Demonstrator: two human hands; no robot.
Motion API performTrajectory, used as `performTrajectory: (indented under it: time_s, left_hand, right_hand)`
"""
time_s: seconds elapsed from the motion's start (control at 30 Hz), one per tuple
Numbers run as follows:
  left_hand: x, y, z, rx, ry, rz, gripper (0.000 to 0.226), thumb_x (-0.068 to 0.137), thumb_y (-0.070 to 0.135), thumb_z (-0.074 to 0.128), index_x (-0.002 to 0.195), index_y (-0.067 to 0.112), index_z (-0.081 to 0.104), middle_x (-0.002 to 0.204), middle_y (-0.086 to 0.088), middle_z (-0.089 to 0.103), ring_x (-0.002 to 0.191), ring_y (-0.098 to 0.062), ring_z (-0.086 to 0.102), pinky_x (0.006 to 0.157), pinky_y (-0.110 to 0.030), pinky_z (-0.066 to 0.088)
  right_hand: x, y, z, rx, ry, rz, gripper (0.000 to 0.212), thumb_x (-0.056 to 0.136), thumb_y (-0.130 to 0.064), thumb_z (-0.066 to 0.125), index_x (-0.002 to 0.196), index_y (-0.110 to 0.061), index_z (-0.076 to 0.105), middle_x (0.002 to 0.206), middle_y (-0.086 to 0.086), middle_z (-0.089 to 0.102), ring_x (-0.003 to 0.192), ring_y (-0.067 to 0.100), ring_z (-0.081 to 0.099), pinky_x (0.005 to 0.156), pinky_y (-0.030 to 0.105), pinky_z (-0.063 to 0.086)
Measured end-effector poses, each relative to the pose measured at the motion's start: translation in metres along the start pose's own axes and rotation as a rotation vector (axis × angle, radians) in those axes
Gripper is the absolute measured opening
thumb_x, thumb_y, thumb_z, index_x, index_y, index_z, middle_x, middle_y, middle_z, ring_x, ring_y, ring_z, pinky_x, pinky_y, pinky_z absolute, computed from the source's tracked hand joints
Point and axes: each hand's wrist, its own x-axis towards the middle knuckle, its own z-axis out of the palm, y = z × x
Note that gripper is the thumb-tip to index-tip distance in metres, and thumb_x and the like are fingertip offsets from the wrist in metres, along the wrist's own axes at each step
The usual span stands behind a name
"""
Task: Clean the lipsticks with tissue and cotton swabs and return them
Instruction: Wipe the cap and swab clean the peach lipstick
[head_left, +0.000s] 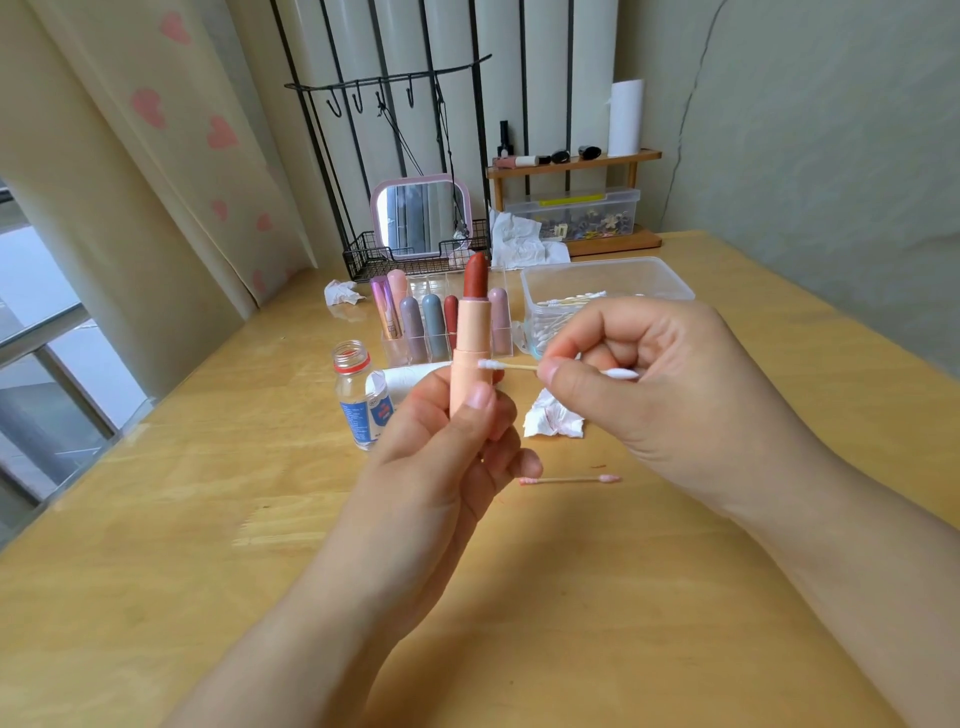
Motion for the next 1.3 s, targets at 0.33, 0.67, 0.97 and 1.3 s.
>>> performTrajectory:
  time_s: [0.33,0.67,0.97,1.3]
  left_hand:
    - [-0.0012,0.0035,-0.0031,-0.06,-0.039,-0.032,0.021,0.086,0.022,0.05,0.091,0.008,0.064,0.071,-0.004,0.053,0.058,-0.015,0.046,0.058,-0.03,0.049]
    - [0.0005,0.0018,-0.0027,-0.119,-0.012,-0.037,0.029,0.087,0.024,0.048,0.09,0.007,0.071,0.07,-0.003,0.047,0.056,-0.014,0.038,0.06,-0.031,0.049]
    - [-0.0009,0.0051,-0.0024,-0.075,-0.049,-0.043,0.007,0.086,0.019,0.051,0.08,0.015,0.054,0.066,0.001,0.041,0.053,-0.013,0.036,0.058,-0.028,0.046]
    - [0.0022,0.0024,-0.0066,-0.108,-0.069,-0.051,0.031,0.088,0.029,0.045,0.087,0.01,0.07,0.068,-0.003,0.048,0.054,-0.014,0.04,0.057,-0.031,0.048]
  right_hand:
    - [0.0,-0.001,-0.0021,0.029,0.008,0.054,0.011,0.071,-0.015,0.068,0.062,-0.014,0.063,0.053,0.006,0.043,0.05,0.009,0.04,0.055,0.006,0.039]
    - [0.0008,0.0025,-0.0037,-0.058,0.027,0.098,0.009,0.07,-0.024,0.064,0.073,-0.016,0.065,0.054,0.012,0.043,0.051,0.012,0.043,0.049,0.037,0.048]
    - [0.0006,0.0027,-0.0029,-0.037,0.017,0.072,0.007,0.07,-0.02,0.065,0.069,-0.013,0.065,0.053,0.011,0.042,0.048,0.009,0.042,0.05,0.024,0.045]
    - [0.0,0.0002,-0.0035,-0.05,0.032,0.074,0.005,0.07,-0.022,0.065,0.071,-0.017,0.065,0.051,0.002,0.044,0.047,0.009,0.041,0.045,0.033,0.043]
